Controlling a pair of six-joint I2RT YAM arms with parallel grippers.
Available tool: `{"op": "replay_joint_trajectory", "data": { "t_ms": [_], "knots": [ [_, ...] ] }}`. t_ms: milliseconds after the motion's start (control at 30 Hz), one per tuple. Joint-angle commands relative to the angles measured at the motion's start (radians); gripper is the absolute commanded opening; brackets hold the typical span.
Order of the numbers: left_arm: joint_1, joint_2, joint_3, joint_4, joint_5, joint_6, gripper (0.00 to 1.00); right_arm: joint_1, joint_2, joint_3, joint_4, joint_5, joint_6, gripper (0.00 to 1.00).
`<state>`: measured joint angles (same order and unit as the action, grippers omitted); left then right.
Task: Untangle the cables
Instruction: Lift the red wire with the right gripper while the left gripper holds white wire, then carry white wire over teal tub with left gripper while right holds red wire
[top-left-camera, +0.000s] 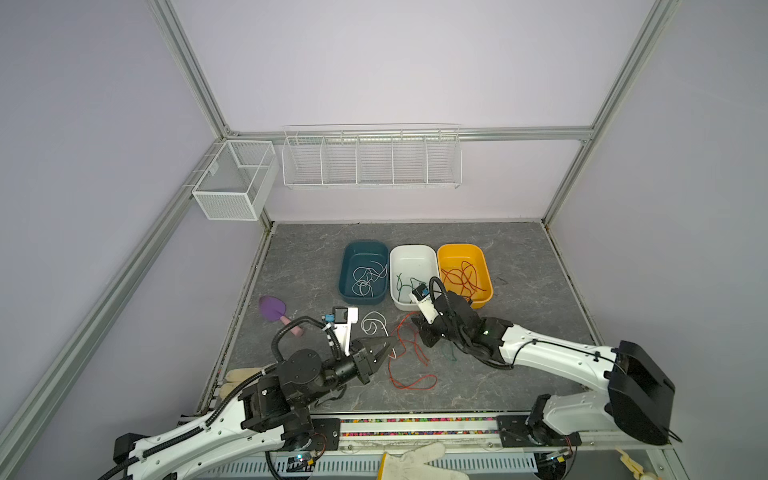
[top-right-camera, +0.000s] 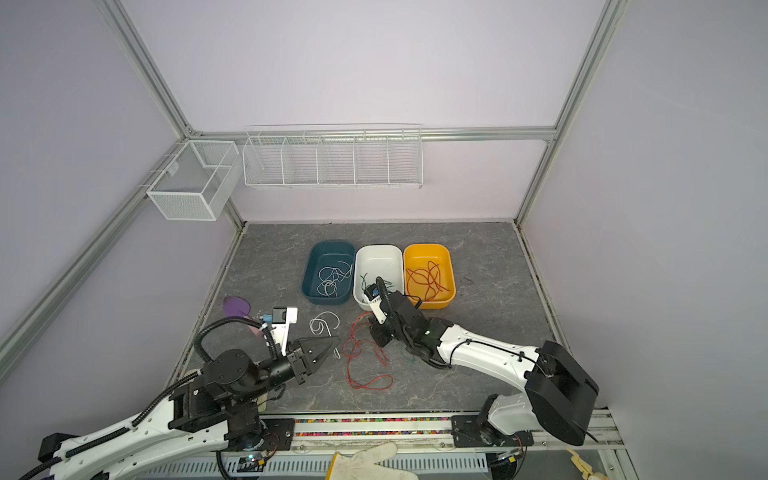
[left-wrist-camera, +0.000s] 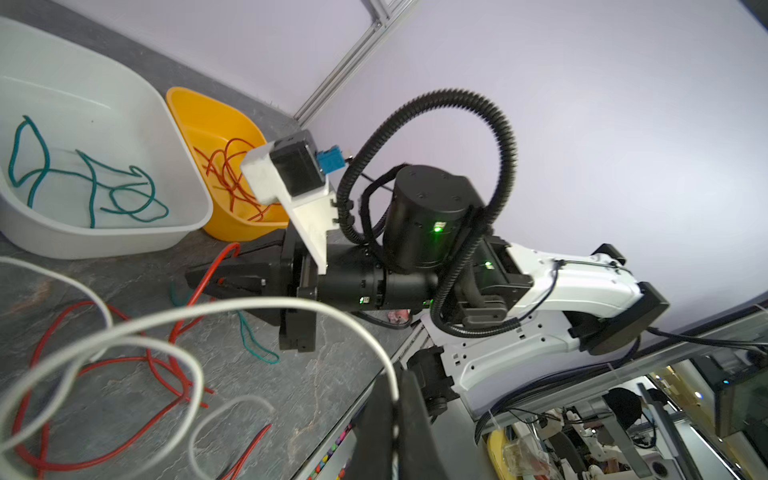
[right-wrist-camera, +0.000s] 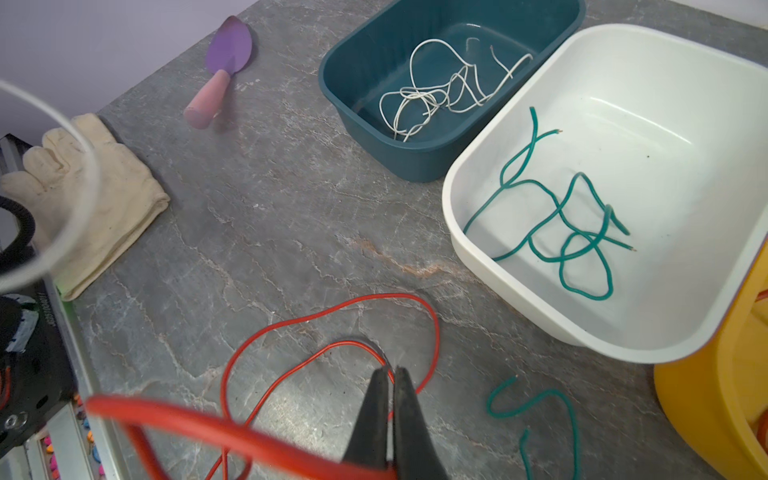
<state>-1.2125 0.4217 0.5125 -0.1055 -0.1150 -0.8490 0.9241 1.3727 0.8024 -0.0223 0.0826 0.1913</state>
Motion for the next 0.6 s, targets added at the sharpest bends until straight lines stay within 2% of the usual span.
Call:
{"op": "replay_joint_trajectory", "data": {
  "t_ms": [0,200,367,467,567],
  "knots": [
    [-0.004,-0.044,0.026,-0.064,-0.040,0.029,0.00,-0.023,0.024,0.013,-0.032,0.015,0.028,0.07],
    [-0.005,-0.077,0.086,-0.207,-0.122,0.072,0.00,-0.047,0.007,-0.007,-0.023,0.006,0.049,0.07],
    [0.007,-0.023,0.181,-0.352,-0.155,0.184,0.00,-0.049,-0.072,-0.058,0.008,0.012,0.041,0.07],
    [0.054,0.050,0.245,-0.423,-0.126,0.240,0.00,-0.051,-0.106,-0.079,0.022,0.004,0.035,0.07],
    [0.142,0.126,0.288,-0.451,-0.063,0.276,0.00,-0.051,-0.153,-0.104,0.044,-0.013,0.032,0.07]
  ]
}}
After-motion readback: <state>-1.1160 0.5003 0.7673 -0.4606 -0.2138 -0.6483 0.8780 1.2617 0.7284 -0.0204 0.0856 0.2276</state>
